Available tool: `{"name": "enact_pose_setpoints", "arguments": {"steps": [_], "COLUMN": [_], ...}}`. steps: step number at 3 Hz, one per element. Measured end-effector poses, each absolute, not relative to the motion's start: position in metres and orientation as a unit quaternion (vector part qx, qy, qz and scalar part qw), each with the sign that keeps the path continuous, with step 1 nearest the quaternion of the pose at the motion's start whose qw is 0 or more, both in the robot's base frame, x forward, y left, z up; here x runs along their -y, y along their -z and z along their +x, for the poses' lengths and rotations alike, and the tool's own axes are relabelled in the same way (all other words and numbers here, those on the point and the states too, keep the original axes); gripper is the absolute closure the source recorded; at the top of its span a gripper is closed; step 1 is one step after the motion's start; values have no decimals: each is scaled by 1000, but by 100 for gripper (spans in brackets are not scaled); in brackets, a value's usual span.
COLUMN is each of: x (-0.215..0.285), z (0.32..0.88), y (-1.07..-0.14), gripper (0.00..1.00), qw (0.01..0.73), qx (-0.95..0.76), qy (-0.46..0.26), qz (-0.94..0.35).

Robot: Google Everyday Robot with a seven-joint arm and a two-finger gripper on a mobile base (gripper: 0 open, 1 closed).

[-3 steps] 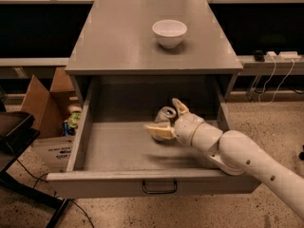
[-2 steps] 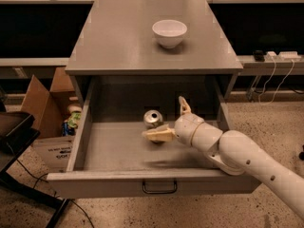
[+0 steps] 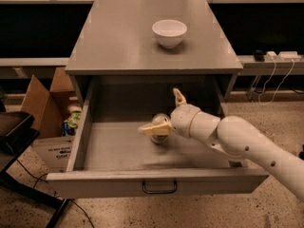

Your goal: Place 7up can into top drawer

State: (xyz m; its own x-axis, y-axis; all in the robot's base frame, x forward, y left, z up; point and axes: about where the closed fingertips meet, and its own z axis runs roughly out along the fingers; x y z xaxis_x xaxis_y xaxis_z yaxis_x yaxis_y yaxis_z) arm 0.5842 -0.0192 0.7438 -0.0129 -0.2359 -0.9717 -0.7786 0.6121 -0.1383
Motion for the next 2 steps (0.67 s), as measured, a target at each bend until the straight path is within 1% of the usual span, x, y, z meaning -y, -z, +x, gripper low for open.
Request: {"name": "enact_pose_setpoints", "arguments": {"steps": [2], "x": [39], "z": [552], "y": [-845], "gripper": [0], "qw": [567], "qx": [-676], "qy": [-173], "qz": [-438]}}
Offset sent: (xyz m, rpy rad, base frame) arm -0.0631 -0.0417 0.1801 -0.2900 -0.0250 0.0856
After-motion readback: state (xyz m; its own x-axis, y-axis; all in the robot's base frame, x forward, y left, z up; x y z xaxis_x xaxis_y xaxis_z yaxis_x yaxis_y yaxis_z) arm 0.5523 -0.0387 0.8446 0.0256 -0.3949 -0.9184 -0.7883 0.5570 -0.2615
